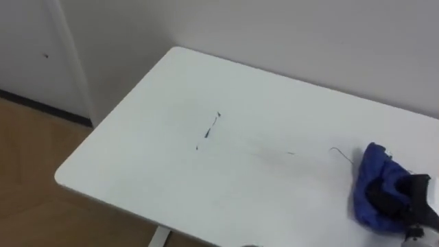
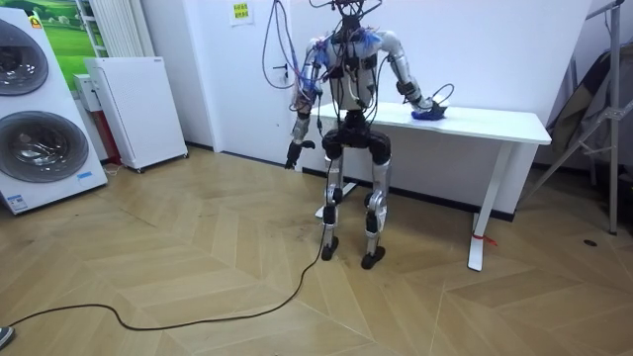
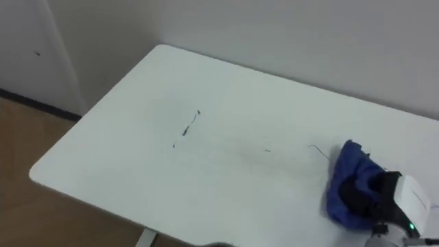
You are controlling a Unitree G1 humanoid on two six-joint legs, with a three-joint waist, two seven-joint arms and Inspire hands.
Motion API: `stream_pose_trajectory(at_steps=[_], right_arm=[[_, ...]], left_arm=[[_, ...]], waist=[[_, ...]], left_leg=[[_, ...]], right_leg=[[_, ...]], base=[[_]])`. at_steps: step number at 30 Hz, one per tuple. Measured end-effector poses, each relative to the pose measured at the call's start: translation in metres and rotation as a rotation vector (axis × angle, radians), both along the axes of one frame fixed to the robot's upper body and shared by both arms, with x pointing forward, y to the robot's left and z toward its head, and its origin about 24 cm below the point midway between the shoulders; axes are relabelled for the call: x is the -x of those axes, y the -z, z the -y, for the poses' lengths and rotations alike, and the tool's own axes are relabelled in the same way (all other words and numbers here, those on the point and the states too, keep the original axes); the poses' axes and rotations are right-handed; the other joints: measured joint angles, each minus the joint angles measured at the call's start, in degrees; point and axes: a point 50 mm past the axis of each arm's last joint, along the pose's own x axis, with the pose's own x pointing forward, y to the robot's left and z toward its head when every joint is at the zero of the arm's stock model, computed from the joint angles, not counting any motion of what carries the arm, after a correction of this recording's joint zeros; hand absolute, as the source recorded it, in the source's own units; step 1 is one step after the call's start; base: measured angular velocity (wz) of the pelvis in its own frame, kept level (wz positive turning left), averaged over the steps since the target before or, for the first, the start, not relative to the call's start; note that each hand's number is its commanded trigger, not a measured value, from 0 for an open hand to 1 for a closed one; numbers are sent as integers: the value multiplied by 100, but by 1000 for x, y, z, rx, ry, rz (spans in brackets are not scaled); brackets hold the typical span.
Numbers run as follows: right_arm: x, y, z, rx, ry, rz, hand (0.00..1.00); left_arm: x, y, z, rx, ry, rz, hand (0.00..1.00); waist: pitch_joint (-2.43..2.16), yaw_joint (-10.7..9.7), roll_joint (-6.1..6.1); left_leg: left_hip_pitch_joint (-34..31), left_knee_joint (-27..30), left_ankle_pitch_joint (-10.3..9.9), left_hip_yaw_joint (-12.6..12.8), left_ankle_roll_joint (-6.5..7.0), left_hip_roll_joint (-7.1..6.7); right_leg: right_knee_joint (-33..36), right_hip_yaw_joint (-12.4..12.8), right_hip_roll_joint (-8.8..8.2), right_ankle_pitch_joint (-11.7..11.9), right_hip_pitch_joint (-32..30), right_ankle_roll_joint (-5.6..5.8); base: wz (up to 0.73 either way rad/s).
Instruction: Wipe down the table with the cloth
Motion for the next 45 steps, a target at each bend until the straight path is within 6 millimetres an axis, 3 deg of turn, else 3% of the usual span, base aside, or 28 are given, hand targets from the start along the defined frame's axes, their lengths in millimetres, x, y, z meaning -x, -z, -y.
stream_pose_trajectory(at_steps=[1,2,3,4,5,6,7,9,10,11,12,13,14,15,16,17,18,20,23,25,27,31,33,34,37,40,43,45], right_arm=[[-10,-2,-11,18,-48,-3,100],[-32,-7,-40,27,-153,5,100],[-56,-16,-75,28,-278,19,100],[-65,-20,-93,21,-337,27,100],[-81,-32,-118,31,-438,51,100],[-100,-48,-143,34,-539,92,100],[-110,-60,-152,39,-587,122,100],[-128,-87,-167,59,-671,208,100],[-132,-93,-169,46,-677,229,100],[-133,-91,-163,22,-649,227,100],[-128,-84,-149,-36,-583,234,100],[-125,-80,-142,-69,-549,240,100],[-115,-67,-129,-132,-478,231,100],[-108,-61,-121,-152,-447,231,100],[-91,-47,-100,-182,-382,235,100],[-74,-37,-78,-205,-308,231,100],[-66,-32,-67,-212,-273,224,100],[-32,-18,-20,-190,-127,174,100],[-9,-11,9,-129,-30,140,100],[-7,-11,10,-113,-6,150,100],[-14,-11,2,-113,17,157,100],[-43,-28,-24,-26,-86,167,100],[-69,-44,-54,13,-242,179,100],[-74,-48,-61,11,-273,185,100],[-90,-62,-78,36,-374,205,100],[-81,-58,-68,42,-362,220,100],[-50,-37,-48,18,-283,223,100],[-16,-22,-21,-3,-144,228,100]], left_arm=[[-4,1,0,0,0,5,0],[-12,2,-2,-5,-6,16,0],[-26,2,-6,-8,-2,44,0],[-35,1,-8,-12,10,65,0],[-57,-4,-12,-25,53,124,0],[-75,-9,-15,-32,91,178,0],[-83,-11,-14,-32,97,203,0],[-90,-14,-15,-31,106,235,0],[-90,-17,-21,-47,109,236,0],[-86,-19,-30,-71,111,216,0],[-84,-22,-37,-91,108,206,0],[-82,-23,-41,-99,104,201,0],[-74,-24,-47,-113,92,185,0],[-70,-24,-48,-115,90,176,0],[-63,-23,-48,-112,88,158,0],[-55,-21,-47,-107,80,141,0],[-51,-20,-46,-105,77,131,0],[-39,-16,-41,-86,55,108,0],[-31,-10,-29,-52,39,87,0],[-31,-6,-19,-27,32,91,0],[-36,-1,-6,-2,48,92,0],[-32,5,10,26,42,62,0],[-34,5,10,25,47,62,0],[-33,5,10,24,46,58,0],[-39,4,11,25,46,81,0],[-27,-2,5,-1,31,91,0],[-10,-4,-3,-20,-8,67,0],[-1,-7,-11,-47,-40,59,0]], waist=[[3,130,4],[5,404,-23],[-11,526,-4],[-1,557,-55],[43,802,-217],[122,1100,-362],[153,1240,-414],[165,1592,-452],[140,1679,-490],[148,1589,-479],[156,1434,-490],[165,1330,-489],[155,1068,-483],[173,890,-424],[151,540,-351],[111,359,-408],[116,295,-374],[32,77,-403],[33,-195,-363],[29,-291,-351],[32,-226,-320],[54,64,-233],[112,93,-142],[125,119,-125],[192,171,-32],[156,48,-62],[114,-346,-180],[74,-661,-345]], left_leg=[[-60,61,-11,0,7,2],[-258,146,-46,47,39,59],[-528,242,-16,131,9,244],[-673,296,15,106,-37,307],[-895,343,93,191,-151,422],[-1114,385,172,198,-282,477],[-1279,432,205,182,-342,529],[-1708,450,329,-103,-538,698],[-1835,363,416,-565,-691,788],[-1921,243,513,-1032,-867,858],[-1966,165,586,-1271,-1013,920],[-1975,179,590,-1311,-1097,928],[-1986,282,601,-1311,-1241,960],[-2008,344,630,-1299,-1260,993],[-2027,333,681,-1263,-1322,1058],[-1930,221,743,-1227,-1329,1067],[-1867,149,780,-1209,-1299,1082],[-1665,-36,933,-931,-1306,1154],[-1567,-84,1060,-781,-1267,1196],[-1563,-93,1110,-658,-1231,1212],[-1497,-152,1106,-560,-1181,1248],[-1407,-196,1059,-438,-1101,1231],[-1376,-112,1057,-103,-1099,1216],[-1362,-105,1050,-35,-1107,1185],[-1264,-161,881,32,-1012,807],[-1264,-256,834,32,-869,528],[-1148,-317,857,30,-737,291],[-1053,-307,817,22,-574,73]], right_leg=[[95,-33,-35,37,-142,-61],[136,-124,-20,129,-421,-94],[464,-164,-56,71,-672,236],[795,-246,-192,-22,-726,242],[1255,-285,-587,-234,-736,293],[1235,-227,-918,-310,-642,344],[1037,-207,-1014,-285,-590,355],[195,-91,-1114,-120,-554,362],[-463,-102,-999,76,-520,396],[-1055,-124,-845,311,-405,425],[-1221,-117,-756,563,-372,441],[-1181,-120,-722,793,-377,434],[-899,-254,-726,574,-284,829],[-798,-287,-680,388,-191,849],[-601,-388,-618,98,-107,815],[-427,-395,-610,-114,-127,817],[-383,-394,-600,-162,-126,793],[-174,-387,-602,-325,-98,745],[-3,-437,-606,-439,-21,725],[71,-414,-608,-508,-23,706],[91,-368,-591,-572,-46,691],[213,140,-510,-494,-412,566],[189,466,-432,-429,-563,532],[157,546,-418,-402,-593,525],[-71,830,-416,-234,-651,546],[-168,846,-423,-216,-634,548],[-453,634,-533,-220,-238,592],[-652,561,-652,-204,124,690]], base=[[-136],[-105],[-65],[5],[23],[10],[-10],[-3],[29],[75],[97],[113],[94],[125],[95],[70],[16],[6],[14],[17],[-7],[-55],[-63],[-54],[-31],[16],[63],[67]])
